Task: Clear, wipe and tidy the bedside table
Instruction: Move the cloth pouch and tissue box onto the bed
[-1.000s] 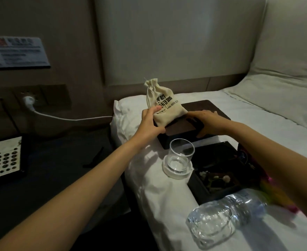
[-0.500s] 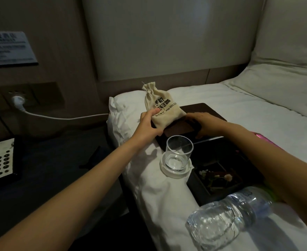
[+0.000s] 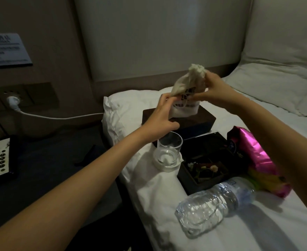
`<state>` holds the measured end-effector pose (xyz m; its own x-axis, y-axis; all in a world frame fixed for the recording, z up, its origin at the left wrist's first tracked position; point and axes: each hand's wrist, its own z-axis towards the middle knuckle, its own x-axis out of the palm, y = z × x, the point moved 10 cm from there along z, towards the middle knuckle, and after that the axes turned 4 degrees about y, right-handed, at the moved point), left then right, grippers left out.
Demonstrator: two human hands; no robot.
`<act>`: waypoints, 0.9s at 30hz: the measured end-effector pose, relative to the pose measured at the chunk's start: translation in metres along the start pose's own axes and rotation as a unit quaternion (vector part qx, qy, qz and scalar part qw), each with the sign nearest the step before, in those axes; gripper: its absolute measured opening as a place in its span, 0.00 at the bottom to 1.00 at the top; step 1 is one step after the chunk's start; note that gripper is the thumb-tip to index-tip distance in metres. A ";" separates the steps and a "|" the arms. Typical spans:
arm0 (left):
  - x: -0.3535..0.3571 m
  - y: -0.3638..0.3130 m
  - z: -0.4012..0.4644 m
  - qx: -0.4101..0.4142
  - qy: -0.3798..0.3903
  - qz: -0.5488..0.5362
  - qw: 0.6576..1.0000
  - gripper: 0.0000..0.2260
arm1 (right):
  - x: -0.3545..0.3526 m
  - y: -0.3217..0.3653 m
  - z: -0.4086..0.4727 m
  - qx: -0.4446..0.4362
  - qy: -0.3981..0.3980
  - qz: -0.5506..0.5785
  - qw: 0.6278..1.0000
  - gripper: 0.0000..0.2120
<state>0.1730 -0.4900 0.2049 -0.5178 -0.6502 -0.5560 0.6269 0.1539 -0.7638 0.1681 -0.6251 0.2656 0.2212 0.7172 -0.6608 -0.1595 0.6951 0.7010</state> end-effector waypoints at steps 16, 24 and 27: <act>0.071 0.001 -0.013 0.004 0.153 0.110 0.982 0.22 | -0.011 -0.044 -0.068 0.037 0.019 -0.099 0.994 0.08; 0.078 0.014 -0.022 -0.017 0.175 0.214 0.961 0.23 | 0.014 -0.042 -0.069 0.017 0.082 -0.218 0.972 0.10; 0.076 0.012 -0.028 -0.002 0.171 0.234 0.957 0.20 | 0.015 -0.047 -0.068 0.007 0.074 -0.239 0.968 0.14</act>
<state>0.1248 -0.5163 0.1445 -0.3419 -0.2286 -0.9115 0.8349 0.3713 -0.4062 0.1134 -0.6438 0.2044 0.1259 0.3144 -0.9409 -0.0595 0.9491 0.3091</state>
